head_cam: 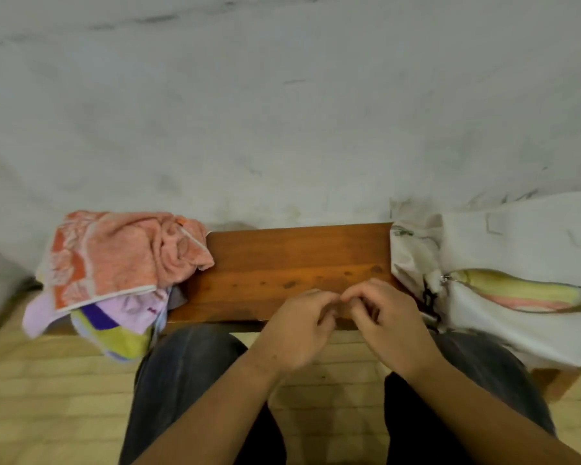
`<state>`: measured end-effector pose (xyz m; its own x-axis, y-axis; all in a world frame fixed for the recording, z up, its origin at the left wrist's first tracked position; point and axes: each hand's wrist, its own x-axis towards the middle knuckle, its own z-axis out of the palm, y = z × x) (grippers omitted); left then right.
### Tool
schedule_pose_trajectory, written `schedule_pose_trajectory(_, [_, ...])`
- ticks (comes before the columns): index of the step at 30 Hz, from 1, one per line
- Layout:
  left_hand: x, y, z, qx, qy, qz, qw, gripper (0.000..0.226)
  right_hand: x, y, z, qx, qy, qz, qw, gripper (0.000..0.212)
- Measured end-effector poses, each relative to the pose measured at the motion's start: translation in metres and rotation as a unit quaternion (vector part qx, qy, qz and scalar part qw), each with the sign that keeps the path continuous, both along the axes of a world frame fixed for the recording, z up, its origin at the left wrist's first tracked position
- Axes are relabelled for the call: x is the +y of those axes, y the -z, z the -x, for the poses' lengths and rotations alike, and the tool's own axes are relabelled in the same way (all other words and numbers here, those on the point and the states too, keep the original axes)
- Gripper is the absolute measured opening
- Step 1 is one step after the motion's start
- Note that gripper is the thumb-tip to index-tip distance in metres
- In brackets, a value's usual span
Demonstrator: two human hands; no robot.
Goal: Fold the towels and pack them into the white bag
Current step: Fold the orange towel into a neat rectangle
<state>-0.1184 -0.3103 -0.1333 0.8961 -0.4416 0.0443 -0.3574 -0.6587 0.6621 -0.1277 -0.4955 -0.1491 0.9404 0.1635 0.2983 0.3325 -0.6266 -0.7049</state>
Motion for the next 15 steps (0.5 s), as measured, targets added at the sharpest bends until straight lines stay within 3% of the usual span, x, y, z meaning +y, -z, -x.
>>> schedule_pose_trajectory(4, [0.071, 0.01, -0.005, 0.003, -0.132, -0.066, 0.989, 0.03, 0.024, 0.027, -0.002, 0.096, -0.046, 0.01, 0.994, 0.023])
schedule_pose_trajectory(8, [0.137, -0.005, -0.02, -0.051, -0.268, -0.104, 0.956, 0.035, 0.037, 0.034, -0.011, 0.147, -0.024, -0.031, 0.988, 0.024])
schedule_pose_trajectory(13, [0.234, -0.026, -0.034, -0.099, -0.496, -0.129, 0.853, 0.06, 0.046, 0.041, -0.019, 0.198, -0.04, -0.031, 0.979, 0.024])
schedule_pose_trajectory(15, [0.261, -0.028, -0.038, -0.071, -0.553, -0.116, 0.822, 0.063, 0.048, 0.041, -0.021, 0.208, -0.042, -0.042, 0.976, 0.023])
